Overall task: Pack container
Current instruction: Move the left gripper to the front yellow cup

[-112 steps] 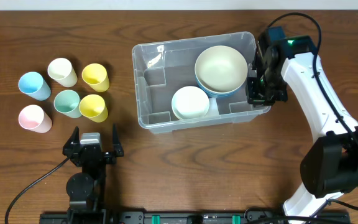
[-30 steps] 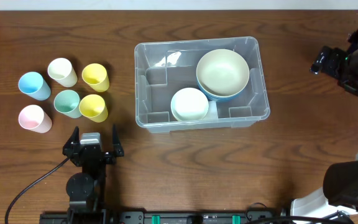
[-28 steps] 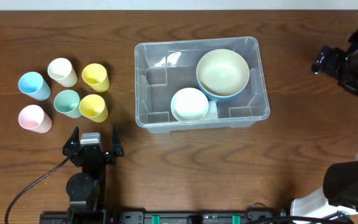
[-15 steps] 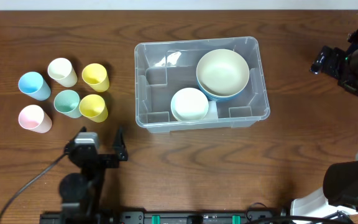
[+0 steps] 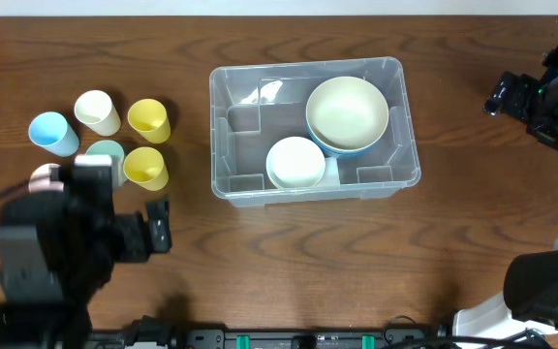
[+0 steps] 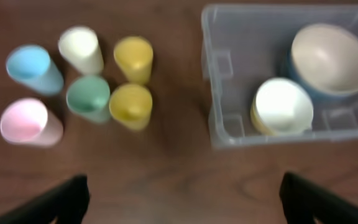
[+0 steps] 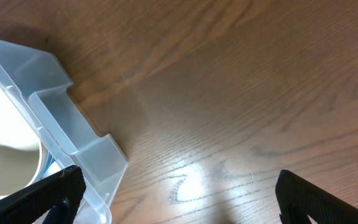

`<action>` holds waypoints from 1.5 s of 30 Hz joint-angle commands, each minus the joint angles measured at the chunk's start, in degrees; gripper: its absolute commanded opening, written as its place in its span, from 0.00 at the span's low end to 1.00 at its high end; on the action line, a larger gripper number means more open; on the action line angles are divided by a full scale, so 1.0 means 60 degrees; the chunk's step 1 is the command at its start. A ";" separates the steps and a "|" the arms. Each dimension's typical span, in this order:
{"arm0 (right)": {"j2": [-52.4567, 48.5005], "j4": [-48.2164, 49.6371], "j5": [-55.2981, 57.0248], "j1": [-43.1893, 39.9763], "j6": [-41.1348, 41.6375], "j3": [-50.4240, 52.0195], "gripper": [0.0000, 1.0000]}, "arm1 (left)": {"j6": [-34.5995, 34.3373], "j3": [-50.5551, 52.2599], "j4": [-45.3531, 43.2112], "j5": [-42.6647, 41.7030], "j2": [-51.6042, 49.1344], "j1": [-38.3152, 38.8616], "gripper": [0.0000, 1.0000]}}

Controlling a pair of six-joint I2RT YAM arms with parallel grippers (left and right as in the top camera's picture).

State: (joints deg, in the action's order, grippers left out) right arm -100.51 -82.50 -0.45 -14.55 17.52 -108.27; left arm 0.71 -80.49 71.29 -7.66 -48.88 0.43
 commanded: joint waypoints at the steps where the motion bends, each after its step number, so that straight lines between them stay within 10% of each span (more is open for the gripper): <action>1: 0.0055 -0.0007 0.0000 -0.0011 0.0113 -0.0117 0.99 | 0.0186 -0.0415 0.0306 -0.0127 -0.0831 -0.0040 0.98; 45: 0.0055 -0.0007 0.0000 -0.0011 0.0113 -0.0117 0.99 | -0.0423 -0.0248 -0.1381 0.0900 -0.8630 -0.0266 0.71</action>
State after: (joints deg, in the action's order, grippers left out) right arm -100.51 -82.52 -0.43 -14.55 17.56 -108.27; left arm -0.32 -81.95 63.44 -4.12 -100.27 -0.05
